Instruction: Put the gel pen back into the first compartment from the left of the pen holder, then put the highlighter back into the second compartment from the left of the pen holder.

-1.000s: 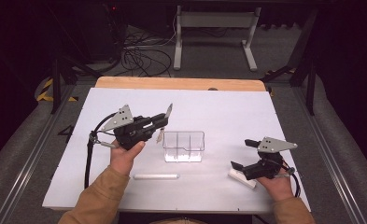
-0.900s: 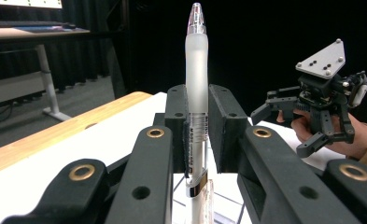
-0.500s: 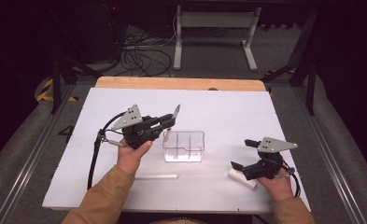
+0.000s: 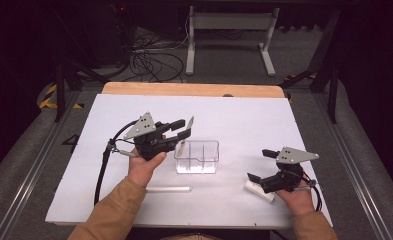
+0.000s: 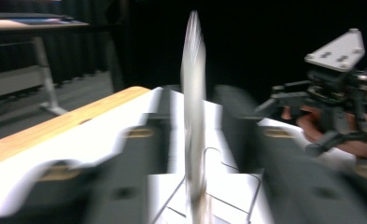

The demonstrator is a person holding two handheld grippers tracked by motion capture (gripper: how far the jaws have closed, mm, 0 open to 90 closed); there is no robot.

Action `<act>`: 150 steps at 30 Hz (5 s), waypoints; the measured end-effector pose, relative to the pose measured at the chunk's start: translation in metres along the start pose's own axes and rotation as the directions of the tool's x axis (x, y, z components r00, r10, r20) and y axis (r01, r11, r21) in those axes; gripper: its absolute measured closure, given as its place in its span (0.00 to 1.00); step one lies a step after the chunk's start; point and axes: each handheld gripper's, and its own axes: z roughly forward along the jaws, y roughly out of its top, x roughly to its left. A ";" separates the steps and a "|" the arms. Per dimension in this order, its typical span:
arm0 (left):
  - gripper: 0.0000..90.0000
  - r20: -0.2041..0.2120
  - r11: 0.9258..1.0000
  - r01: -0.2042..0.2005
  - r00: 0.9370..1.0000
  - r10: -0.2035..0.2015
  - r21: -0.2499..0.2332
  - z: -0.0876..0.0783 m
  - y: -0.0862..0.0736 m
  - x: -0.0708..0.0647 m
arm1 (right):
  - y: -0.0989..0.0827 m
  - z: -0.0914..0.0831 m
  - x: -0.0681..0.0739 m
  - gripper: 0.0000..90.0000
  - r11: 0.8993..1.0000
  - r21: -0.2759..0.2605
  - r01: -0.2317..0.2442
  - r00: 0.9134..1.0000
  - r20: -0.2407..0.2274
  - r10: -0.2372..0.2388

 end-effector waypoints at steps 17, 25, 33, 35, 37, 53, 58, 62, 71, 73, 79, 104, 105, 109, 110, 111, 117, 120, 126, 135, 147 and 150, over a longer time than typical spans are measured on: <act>0.31 -0.008 0.997 -0.038 0.999 0.038 0.064 -0.019 0.009 -0.003 | 0.000 -0.001 -0.002 0.02 1.000 -0.004 -0.004 1.000 -0.001 0.004; 0.22 0.017 0.985 -0.056 0.998 0.054 0.165 -0.026 0.012 -0.006 | 0.000 -0.001 0.001 0.02 1.000 -0.008 0.000 1.000 -0.005 0.000; 0.24 0.052 0.960 -0.108 0.994 0.098 0.256 -0.031 0.017 -0.013 | 0.000 -0.003 0.000 0.02 1.000 -0.011 -0.001 1.000 -0.003 0.001; 0.24 0.061 0.958 -0.108 0.994 0.095 0.265 -0.032 0.018 -0.014 | 0.000 -0.003 0.000 0.02 1.000 -0.011 -0.001 1.000 -0.003 0.001; 0.24 0.067 0.956 -0.107 0.993 0.092 0.272 -0.032 0.018 -0.016 | 0.000 -0.003 0.000 0.02 1.000 -0.013 -0.001 1.000 -0.003 0.001; 0.27 0.092 0.891 -0.190 0.982 0.167 0.413 -0.032 0.016 -0.024 | 0.000 -0.003 -0.001 0.02 1.000 -0.018 -0.003 1.000 -0.006 0.003; 0.28 0.112 0.847 -0.222 0.975 0.192 0.484 -0.030 0.012 -0.028 | 0.000 -0.003 -0.001 0.02 1.000 -0.015 -0.001 1.000 -0.007 0.001; 0.28 0.132 0.803 -0.252 0.968 0.215 0.539 -0.027 0.008 -0.033 | 0.000 -0.003 0.000 0.02 1.000 -0.017 0.000 1.000 -0.006 0.000; 0.30 0.183 0.722 -0.291 0.957 0.227 0.628 -0.019 -0.004 -0.039 | 0.000 -0.003 0.000 0.02 1.000 -0.014 -0.001 1.000 -0.008 0.000; 0.30 0.193 0.700 -0.290 0.957 0.217 0.653 -0.018 -0.008 -0.039 | 0.000 -0.003 0.000 0.02 1.000 -0.014 -0.001 1.000 -0.008 0.000; 0.31 0.236 0.644 -0.316 0.949 0.210 0.697 -0.012 -0.018 -0.041 | 0.000 -0.003 0.000 0.02 1.000 -0.014 0.001 1.000 -0.009 -0.001; 0.40 0.344 0.448 -0.400 0.917 0.204 0.799 0.005 -0.045 -0.047 | 0.000 -0.002 0.000 0.02 1.000 -0.008 0.005 1.000 -0.011 -0.005; 0.40 0.344 0.443 -0.399 0.917 0.203 0.803 0.005 -0.046 -0.047 | 0.000 -0.002 0.000 0.02 1.000 -0.008 0.004 1.000 -0.010 -0.005; 0.43 0.355 0.417 -0.410 0.912 0.206 0.811 0.007 -0.048 -0.047 | 0.000 -0.002 0.000 0.02 1.000 -0.008 0.004 1.000 -0.011 -0.004; 0.43 0.351 0.410 -0.406 0.914 0.206 0.817 0.007 -0.049 -0.048 | 0.000 -0.002 0.000 0.02 1.000 -0.008 0.004 1.000 -0.012 -0.004; 0.44 0.359 0.400 -0.416 0.909 0.212 0.816 0.008 -0.050 -0.047 | 0.000 -0.002 0.000 0.02 1.000 -0.008 0.003 1.000 -0.013 -0.004; 0.48 0.359 0.382 -0.414 0.910 0.209 0.826 0.010 -0.053 -0.048 | 0.000 -0.002 0.001 0.02 1.000 -0.009 0.003 1.000 -0.013 -0.003; 0.50 0.364 0.369 -0.417 0.908 0.207 0.831 0.010 -0.054 -0.048 | 0.000 -0.002 0.000 0.02 1.000 -0.008 0.003 1.000 -0.013 -0.003; 0.53 0.369 0.373 -0.421 0.906 0.207 0.827 0.010 -0.053 -0.048 | 0.000 -0.002 0.000 0.02 1.000 -0.009 0.001 1.000 -0.014 -0.002; 0.67 0.397 0.358 -0.451 0.892 0.218 0.817 0.013 -0.054 -0.048 | 0.000 -0.001 0.001 0.02 1.000 -0.007 0.004 1.000 -0.015 -0.004; 0.78 0.421 0.308 -0.473 0.879 0.222 0.826 0.020 -0.062 -0.049 | -0.001 0.000 0.001 0.02 1.000 -0.001 0.004 1.000 -0.015 -0.004; 0.81 0.433 0.310 -0.479 0.877 0.208 0.821 0.020 -0.063 -0.048 | -0.001 0.000 0.001 0.02 1.000 -0.001 0.004 1.000 -0.016 -0.004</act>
